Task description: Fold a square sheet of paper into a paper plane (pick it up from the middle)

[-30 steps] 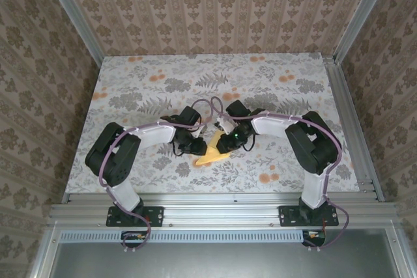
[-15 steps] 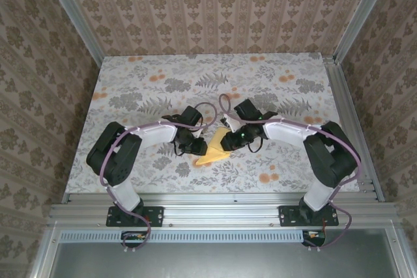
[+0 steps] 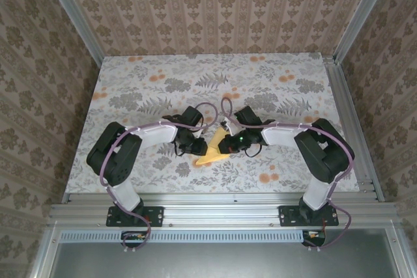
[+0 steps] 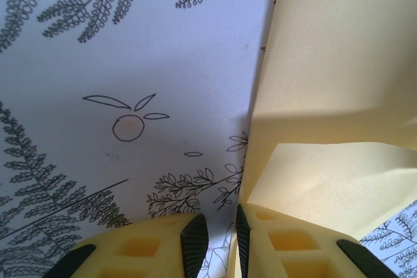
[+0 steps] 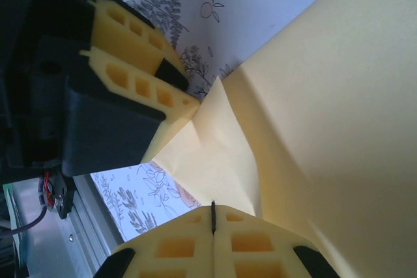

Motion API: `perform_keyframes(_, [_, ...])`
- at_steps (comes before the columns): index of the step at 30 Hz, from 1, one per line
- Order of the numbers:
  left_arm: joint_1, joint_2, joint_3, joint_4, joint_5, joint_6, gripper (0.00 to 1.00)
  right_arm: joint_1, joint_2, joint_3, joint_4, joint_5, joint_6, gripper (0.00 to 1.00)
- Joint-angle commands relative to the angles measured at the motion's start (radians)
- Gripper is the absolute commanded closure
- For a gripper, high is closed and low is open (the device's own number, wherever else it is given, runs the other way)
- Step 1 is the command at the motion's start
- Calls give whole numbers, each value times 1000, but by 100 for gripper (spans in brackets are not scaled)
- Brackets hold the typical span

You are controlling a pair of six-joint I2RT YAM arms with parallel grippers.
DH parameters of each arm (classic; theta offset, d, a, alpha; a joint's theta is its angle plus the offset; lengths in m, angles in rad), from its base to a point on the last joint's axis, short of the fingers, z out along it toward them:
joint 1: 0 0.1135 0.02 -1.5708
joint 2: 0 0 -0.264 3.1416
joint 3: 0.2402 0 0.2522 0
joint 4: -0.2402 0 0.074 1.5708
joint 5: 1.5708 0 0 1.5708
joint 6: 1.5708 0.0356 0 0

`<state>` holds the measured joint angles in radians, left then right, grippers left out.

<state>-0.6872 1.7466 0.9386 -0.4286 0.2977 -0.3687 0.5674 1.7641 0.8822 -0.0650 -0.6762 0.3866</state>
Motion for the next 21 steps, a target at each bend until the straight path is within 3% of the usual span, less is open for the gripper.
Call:
perform_keyframes(1, [-66,164,-69,93,21,24,73,5,26,-1,29,-26,12,94])
perform_keyframes(21, [-67,158,-58,95,36,20,73,8,125,26,1,19,-41,94])
